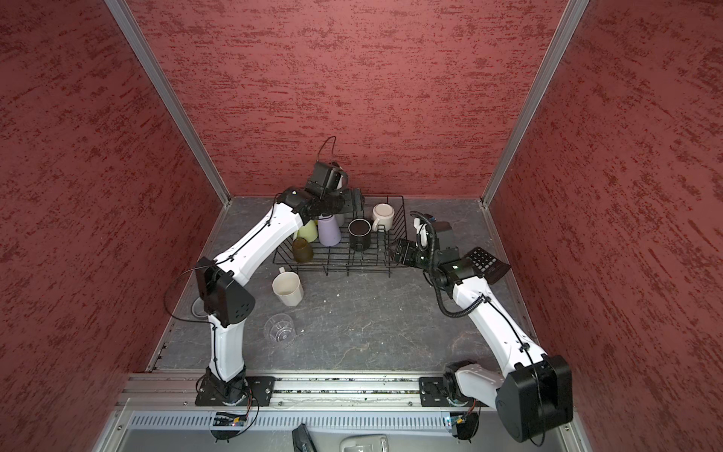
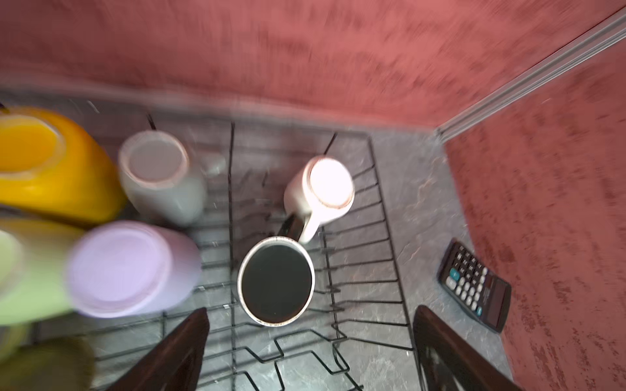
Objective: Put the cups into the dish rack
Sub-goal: 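Open the left gripper and lift away while the right gripper reaches the clear glass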
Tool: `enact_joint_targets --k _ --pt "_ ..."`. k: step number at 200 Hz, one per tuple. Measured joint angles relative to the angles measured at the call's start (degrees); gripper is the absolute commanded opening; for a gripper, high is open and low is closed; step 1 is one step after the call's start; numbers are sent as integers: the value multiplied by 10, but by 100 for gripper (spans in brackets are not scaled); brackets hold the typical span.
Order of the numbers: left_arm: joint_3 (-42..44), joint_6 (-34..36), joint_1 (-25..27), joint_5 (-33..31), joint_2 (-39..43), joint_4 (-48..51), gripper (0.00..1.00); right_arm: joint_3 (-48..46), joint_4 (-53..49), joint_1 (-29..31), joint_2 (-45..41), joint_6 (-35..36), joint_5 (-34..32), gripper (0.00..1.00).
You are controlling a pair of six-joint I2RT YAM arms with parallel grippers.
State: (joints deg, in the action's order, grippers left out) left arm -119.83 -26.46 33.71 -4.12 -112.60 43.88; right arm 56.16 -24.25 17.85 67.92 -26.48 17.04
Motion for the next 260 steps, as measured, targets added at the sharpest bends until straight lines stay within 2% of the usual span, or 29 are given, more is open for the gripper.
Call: enact_joint_targets --k 25,65,107,137,159,200,260 --pt "89 42 0 -43 99 -47 97 28 -19 71 5 -1 -31 81" --pt "303 99 -20 -107 281 -149 97 59 -47 225 33 -17 -81 77" --pt "454 107 -112 -118 432 -206 100 98 -75 381 110 -46 -133 74" --pt "532 102 -182 -109 517 -214 100 141 -84 460 186 -55 -158 72" --pt "573 90 -231 -90 559 -212 100 188 -98 495 248 -54 -172 69" --pt "636 58 -318 -43 623 -200 100 284 -127 519 352 -45 -179 64" --pt "662 35 -379 7 666 -185 100 344 -157 524 433 -30 -184 57"
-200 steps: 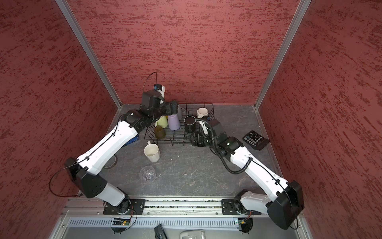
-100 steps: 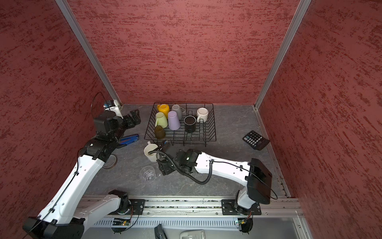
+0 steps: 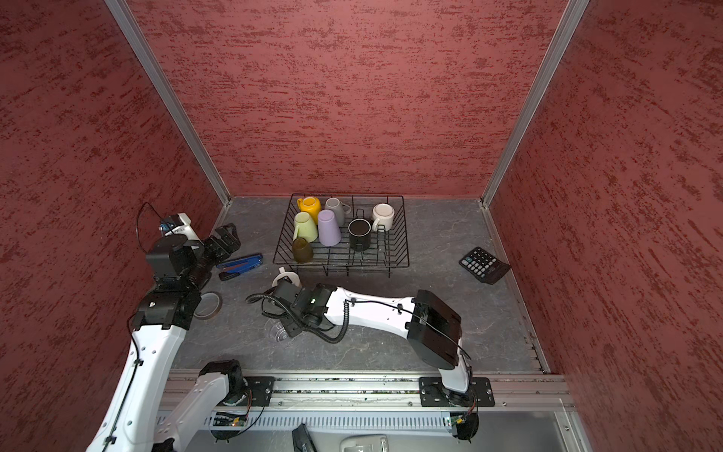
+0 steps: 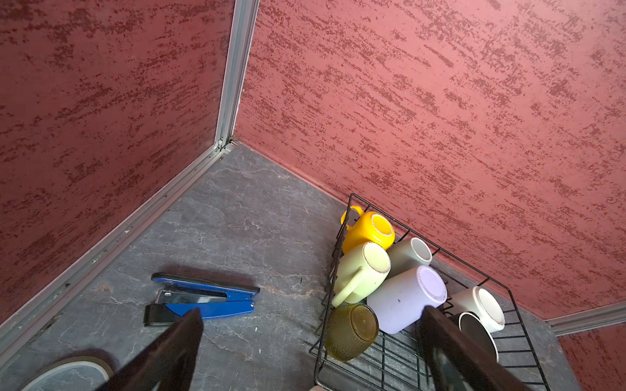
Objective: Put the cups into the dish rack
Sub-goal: 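Open the left gripper and lift away while the right gripper reaches the clear glass, then grasp the clear faceted glass and lift it over the rack with the right gripper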
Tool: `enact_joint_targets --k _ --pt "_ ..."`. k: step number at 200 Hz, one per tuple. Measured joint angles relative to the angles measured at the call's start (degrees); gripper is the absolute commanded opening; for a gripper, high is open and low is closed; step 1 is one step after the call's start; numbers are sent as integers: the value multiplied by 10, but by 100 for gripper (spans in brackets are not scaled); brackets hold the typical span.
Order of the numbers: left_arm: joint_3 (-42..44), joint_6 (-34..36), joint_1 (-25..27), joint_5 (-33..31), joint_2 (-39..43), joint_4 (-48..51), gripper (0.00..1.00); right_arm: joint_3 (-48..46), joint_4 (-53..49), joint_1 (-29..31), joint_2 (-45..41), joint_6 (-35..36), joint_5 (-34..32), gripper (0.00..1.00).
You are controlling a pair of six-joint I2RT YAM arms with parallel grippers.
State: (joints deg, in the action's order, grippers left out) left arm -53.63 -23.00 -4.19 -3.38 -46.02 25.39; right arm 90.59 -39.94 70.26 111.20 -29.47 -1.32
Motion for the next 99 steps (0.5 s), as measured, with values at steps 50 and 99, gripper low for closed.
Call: enact_joint_targets --k 50,99 --pt "13 -8 -30 30 14 4 100 58 -13 6 54 12 -6 46" --pt "14 -19 -55 53 27 6 100 104 -39 13 104 28 -19 28"
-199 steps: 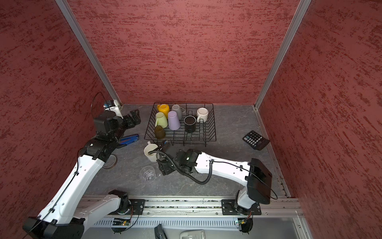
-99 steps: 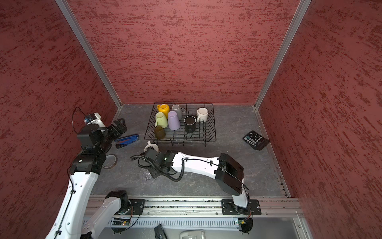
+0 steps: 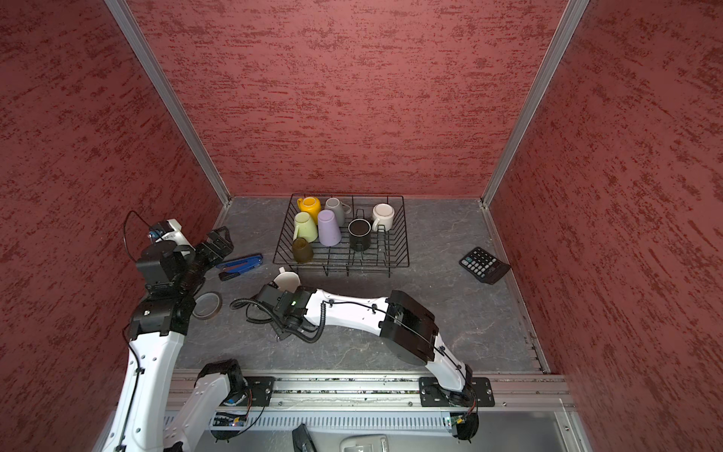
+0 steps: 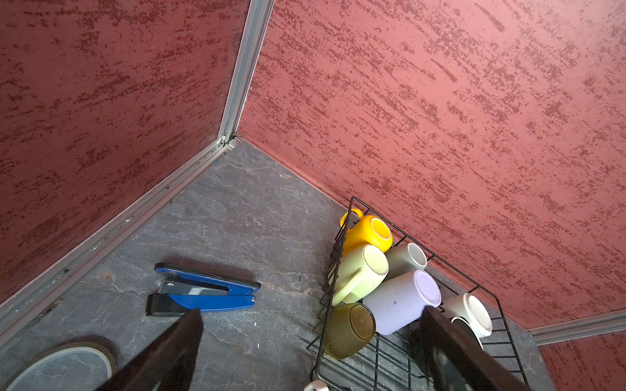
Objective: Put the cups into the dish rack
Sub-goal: 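Grasp the clear faceted glass and lift it over the rack with the right gripper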
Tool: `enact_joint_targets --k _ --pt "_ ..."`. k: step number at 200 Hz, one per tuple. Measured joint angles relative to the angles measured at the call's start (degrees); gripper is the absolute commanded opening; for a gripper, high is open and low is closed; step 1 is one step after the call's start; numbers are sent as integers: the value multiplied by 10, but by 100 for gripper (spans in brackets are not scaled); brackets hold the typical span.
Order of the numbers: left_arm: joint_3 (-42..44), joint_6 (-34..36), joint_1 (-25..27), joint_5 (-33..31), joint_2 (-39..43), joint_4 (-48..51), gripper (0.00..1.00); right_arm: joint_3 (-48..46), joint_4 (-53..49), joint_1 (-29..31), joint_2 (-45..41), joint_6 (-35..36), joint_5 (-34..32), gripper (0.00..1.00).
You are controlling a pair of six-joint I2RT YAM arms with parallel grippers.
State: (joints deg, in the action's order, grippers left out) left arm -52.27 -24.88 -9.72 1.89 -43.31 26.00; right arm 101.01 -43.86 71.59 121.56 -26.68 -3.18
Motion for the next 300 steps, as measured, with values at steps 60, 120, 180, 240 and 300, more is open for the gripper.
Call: enact_joint_targets --k 60,120,180,240,300 --pt "12 -10 -15 21 18 -3 100 16 -32 1 13 9 -16 1" --pt "18 -25 -36 23 37 -7 100 -19 -33 -2 -46 3 -19 0" --pt "21 -41 -46 86 43 -52 100 -135 26 -70 -288 -21 19 0" --pt "54 -99 -34 333 -22 -259 99 -335 148 -352 -491 -70 155 0" --pt "-9 -118 138 483 -209 -343 98 -402 298 -524 -508 -132 342 0"
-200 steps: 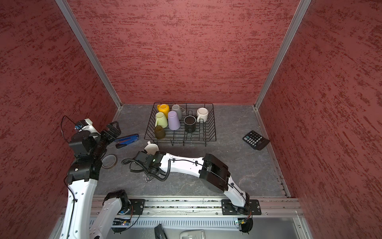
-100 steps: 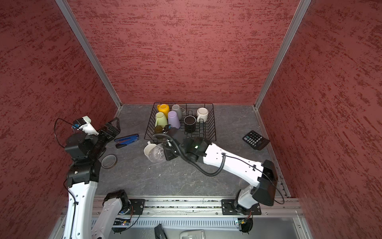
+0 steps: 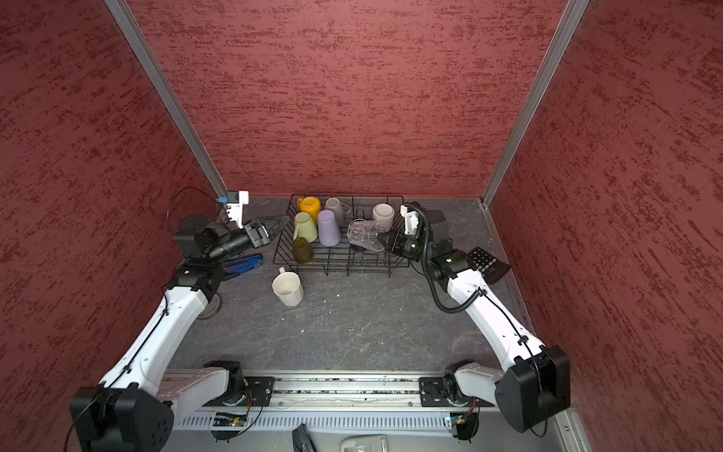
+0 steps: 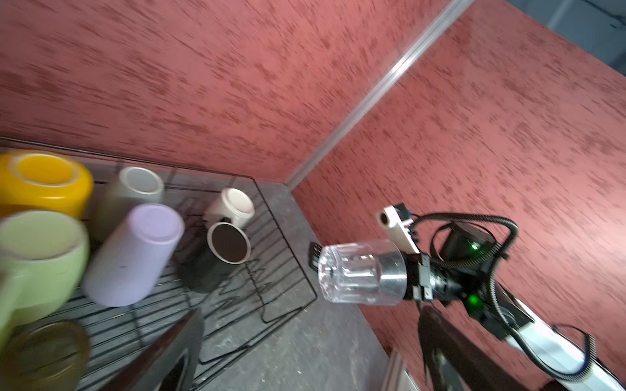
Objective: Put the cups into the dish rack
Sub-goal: 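Grasp the clear faceted glass and lift it over the rack with the right gripper, then close the left gripper on the clear glass held by the right gripper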
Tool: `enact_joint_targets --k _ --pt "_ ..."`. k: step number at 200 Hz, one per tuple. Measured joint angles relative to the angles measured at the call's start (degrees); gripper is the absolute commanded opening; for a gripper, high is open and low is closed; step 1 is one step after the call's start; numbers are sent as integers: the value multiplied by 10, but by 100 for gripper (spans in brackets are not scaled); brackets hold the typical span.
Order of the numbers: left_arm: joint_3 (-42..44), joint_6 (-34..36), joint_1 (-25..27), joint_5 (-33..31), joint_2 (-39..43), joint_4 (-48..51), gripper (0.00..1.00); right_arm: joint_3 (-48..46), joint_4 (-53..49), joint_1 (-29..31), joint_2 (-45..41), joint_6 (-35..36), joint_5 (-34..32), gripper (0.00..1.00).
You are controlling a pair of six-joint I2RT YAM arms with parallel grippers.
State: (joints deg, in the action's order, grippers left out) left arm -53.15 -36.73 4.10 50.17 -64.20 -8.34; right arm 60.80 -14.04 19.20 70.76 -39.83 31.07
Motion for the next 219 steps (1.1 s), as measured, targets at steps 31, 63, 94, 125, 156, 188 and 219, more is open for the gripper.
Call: enact_joint_targets --k 31,63,94,125,156,188,219 --pt "-16 -34 59 41 -85 -72 98 -1 76 -11 3 -23 79 0" --pt "-33 -78 105 77 -152 -166 98 -5 149 -10 10 -49 143 0" --pt "-47 -129 130 103 -188 -266 99 -29 203 -10 13 -76 180 0" --pt "-62 -160 152 126 -206 -336 99 -41 232 -10 17 -94 201 0" --pt "-82 -171 178 148 -222 -369 99 -44 261 -10 17 -107 214 0" --pt "-93 -178 198 166 -245 -381 99 -50 289 -10 18 -121 222 0" --pt "-99 -181 215 180 -263 -383 98 -59 307 -9 24 -133 229 0"
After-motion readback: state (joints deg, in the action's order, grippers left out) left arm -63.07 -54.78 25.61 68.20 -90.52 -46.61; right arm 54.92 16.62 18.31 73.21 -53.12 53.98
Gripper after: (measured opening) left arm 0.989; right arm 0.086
